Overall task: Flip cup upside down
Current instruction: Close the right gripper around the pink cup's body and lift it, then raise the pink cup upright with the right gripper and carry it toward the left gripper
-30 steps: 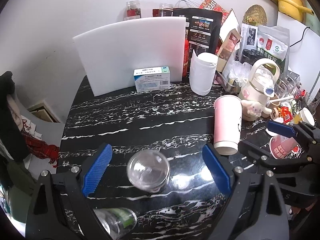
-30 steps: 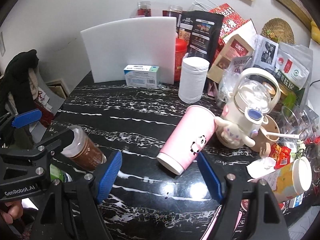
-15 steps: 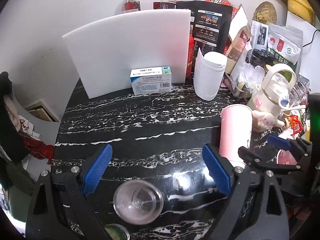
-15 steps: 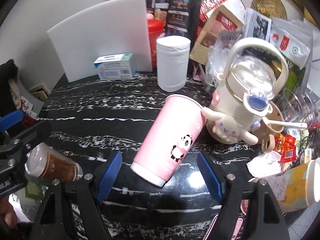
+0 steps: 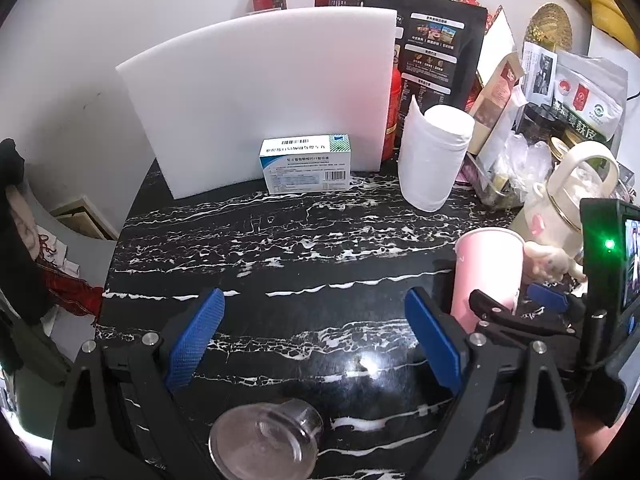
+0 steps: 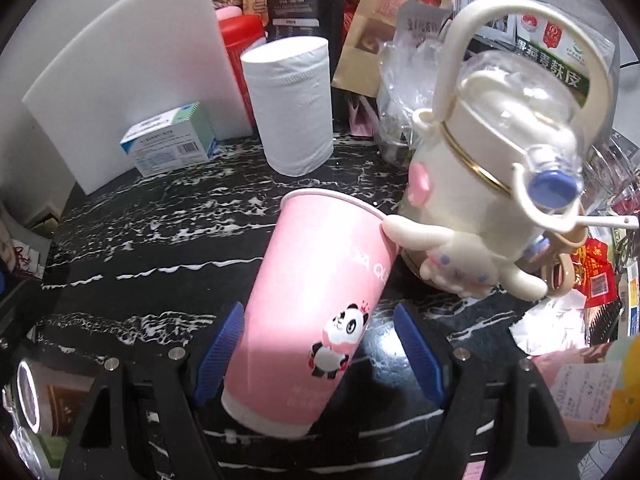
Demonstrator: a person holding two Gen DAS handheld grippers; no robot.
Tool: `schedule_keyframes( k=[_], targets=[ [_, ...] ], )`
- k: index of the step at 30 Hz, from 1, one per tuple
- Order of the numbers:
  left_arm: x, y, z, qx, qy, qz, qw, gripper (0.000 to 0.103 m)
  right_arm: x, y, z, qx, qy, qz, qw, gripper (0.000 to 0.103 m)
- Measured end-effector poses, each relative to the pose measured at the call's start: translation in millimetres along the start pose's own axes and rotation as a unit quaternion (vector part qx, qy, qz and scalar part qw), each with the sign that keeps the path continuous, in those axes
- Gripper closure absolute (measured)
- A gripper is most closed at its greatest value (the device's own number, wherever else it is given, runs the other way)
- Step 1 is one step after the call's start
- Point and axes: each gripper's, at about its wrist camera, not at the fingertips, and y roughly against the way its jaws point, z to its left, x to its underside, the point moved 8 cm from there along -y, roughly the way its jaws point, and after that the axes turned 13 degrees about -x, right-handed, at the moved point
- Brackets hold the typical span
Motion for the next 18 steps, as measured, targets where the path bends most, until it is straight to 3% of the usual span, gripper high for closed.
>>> schedule_keyframes(
  k=[18],
  targets=[
    [0,-17,1,0.002,0.004,0.014,0.9999,0.012,0,-40,13,-0.032,0.009,0.042,0.999,0.021]
  ],
)
